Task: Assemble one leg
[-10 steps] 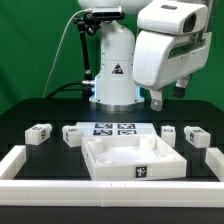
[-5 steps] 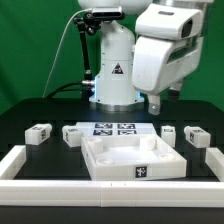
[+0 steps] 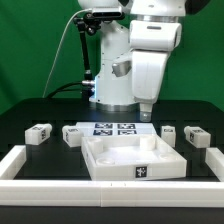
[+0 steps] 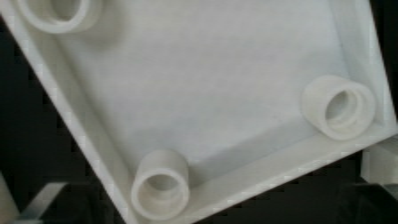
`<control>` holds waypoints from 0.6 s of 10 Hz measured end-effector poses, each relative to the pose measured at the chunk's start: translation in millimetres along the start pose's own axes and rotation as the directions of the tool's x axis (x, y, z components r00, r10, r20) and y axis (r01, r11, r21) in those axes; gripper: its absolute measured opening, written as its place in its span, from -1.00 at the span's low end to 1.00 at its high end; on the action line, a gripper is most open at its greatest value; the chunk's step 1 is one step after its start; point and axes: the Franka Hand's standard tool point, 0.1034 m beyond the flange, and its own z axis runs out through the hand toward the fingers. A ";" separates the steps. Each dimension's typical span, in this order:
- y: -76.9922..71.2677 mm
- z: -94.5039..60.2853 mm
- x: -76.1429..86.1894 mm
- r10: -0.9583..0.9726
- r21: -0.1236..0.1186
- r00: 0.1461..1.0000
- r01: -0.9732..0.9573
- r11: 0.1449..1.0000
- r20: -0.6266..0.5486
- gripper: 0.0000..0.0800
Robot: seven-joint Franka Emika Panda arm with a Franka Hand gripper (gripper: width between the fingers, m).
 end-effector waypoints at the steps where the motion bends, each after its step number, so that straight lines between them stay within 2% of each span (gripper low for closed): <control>1: -0.1 0.2 -0.2 0.000 0.000 1.000 0.000 1.000 0.000 0.62; 2: 0.4 0.5 -1.1 -0.027 -0.006 1.000 0.027 1.000 -0.003 0.62; 3: -0.1 3.1 -5.1 -0.117 -0.048 0.993 0.116 0.992 -0.018 0.62; 4: -8.1 10.5 -10.7 -0.194 -0.078 0.981 0.192 0.978 -0.024 0.62; 6: -21.2 27.4 -28.6 -0.313 -0.127 0.949 0.307 0.943 -0.032 0.62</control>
Offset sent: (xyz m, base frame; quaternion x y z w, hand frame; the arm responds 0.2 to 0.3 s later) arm -0.0333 0.0086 -0.0107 -0.0494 0.0794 -0.1285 0.9873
